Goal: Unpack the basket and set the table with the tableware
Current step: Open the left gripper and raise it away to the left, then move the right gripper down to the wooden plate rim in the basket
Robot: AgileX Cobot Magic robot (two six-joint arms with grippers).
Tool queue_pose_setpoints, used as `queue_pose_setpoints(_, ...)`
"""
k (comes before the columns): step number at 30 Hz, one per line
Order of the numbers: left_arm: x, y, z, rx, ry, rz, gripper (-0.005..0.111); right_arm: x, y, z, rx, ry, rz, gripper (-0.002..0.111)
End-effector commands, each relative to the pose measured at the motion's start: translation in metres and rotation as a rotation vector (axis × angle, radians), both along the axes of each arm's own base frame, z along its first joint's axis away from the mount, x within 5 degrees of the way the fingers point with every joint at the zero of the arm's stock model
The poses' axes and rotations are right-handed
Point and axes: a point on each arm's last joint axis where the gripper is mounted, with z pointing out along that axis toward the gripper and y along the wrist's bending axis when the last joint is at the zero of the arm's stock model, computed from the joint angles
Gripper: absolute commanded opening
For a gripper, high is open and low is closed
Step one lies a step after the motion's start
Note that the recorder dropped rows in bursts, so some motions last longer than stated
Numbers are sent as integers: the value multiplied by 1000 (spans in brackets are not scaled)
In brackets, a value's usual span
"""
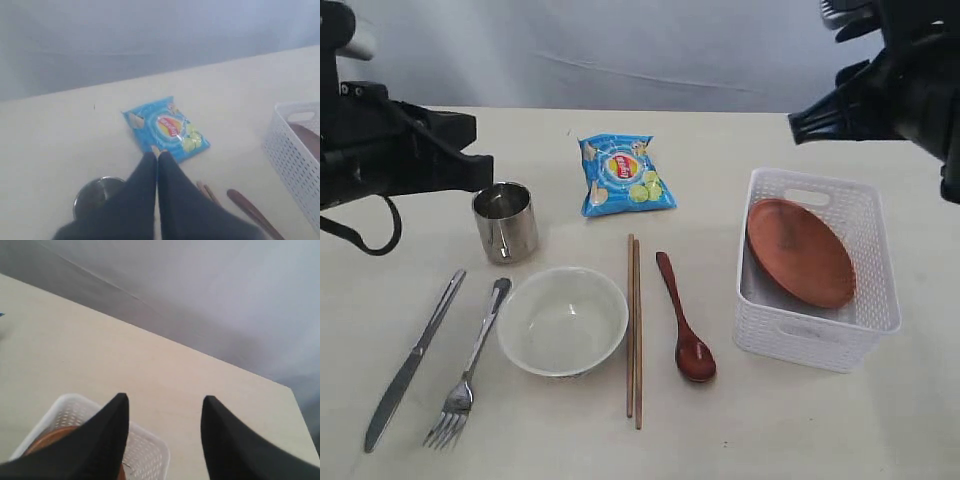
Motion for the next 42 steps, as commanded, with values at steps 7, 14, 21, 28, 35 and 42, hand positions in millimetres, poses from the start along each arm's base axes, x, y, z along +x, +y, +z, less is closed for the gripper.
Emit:
queue_pose_setpoints(7,-28,13,-26,-102,-55,11,0,17,11,8,-167,-45,419,49)
queue_pose_setpoints(14,-70,34,-18,-247,-324,-4,0,54,-25,-2,362,56,636,46)
queue_pose_setpoints(21,-78,38,-13,-264,-362,-5,0,65,-32,-21,432,594,692,46)
queue_pose_setpoints(28,-77,38,-14,-255,-346,-5,0,60,-15,-13,293,688,536,48)
queue_pose_setpoints(35,-77,38,-14,-255,-346,-5,0,34,31,-23,-14,733,376,50)
queue_pose_setpoints(42,-77,38,-15,-253,-342,-4,0,14,49,-39,-175,681,294,50)
